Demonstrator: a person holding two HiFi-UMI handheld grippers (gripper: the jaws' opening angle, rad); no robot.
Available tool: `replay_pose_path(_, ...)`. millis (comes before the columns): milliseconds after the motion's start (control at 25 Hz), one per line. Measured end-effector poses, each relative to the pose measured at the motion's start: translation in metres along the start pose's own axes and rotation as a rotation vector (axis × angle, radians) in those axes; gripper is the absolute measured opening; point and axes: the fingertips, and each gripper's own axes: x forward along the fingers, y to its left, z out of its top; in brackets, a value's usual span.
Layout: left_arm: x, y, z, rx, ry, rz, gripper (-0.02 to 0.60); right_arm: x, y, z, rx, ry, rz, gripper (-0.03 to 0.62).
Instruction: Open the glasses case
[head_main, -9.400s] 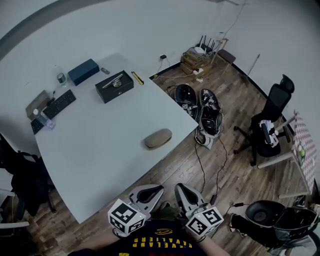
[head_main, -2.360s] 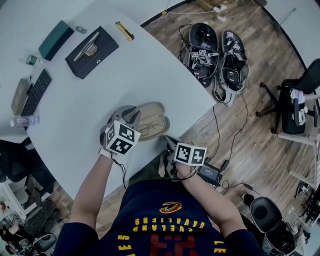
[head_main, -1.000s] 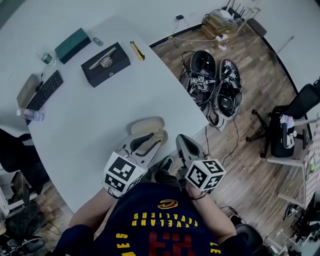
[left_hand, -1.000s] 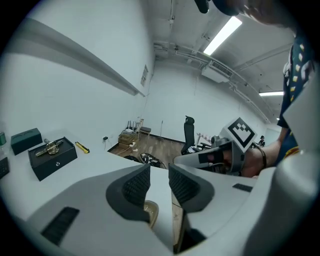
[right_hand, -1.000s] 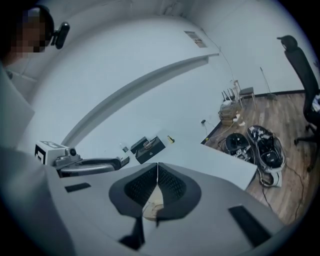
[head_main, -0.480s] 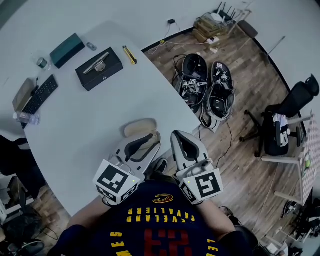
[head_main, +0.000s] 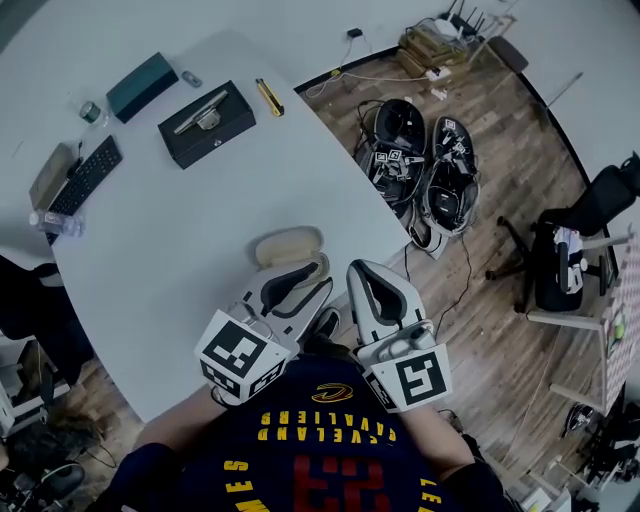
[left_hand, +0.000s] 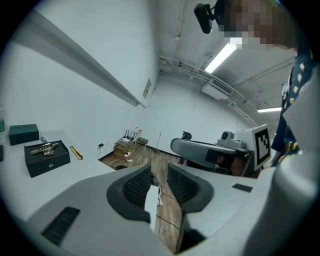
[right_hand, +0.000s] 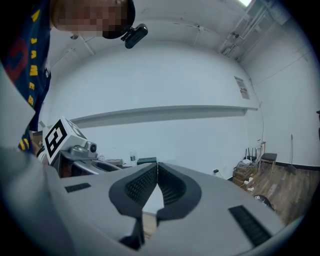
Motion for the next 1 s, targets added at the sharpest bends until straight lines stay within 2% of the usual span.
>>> replay_pose_path(1000, -0.005, -0.005, -0.02, -0.027, 0.044, -0.021, 0.117, -0.004, 0.016, -0.004, -0.014, -0.012, 0.009, 0.018)
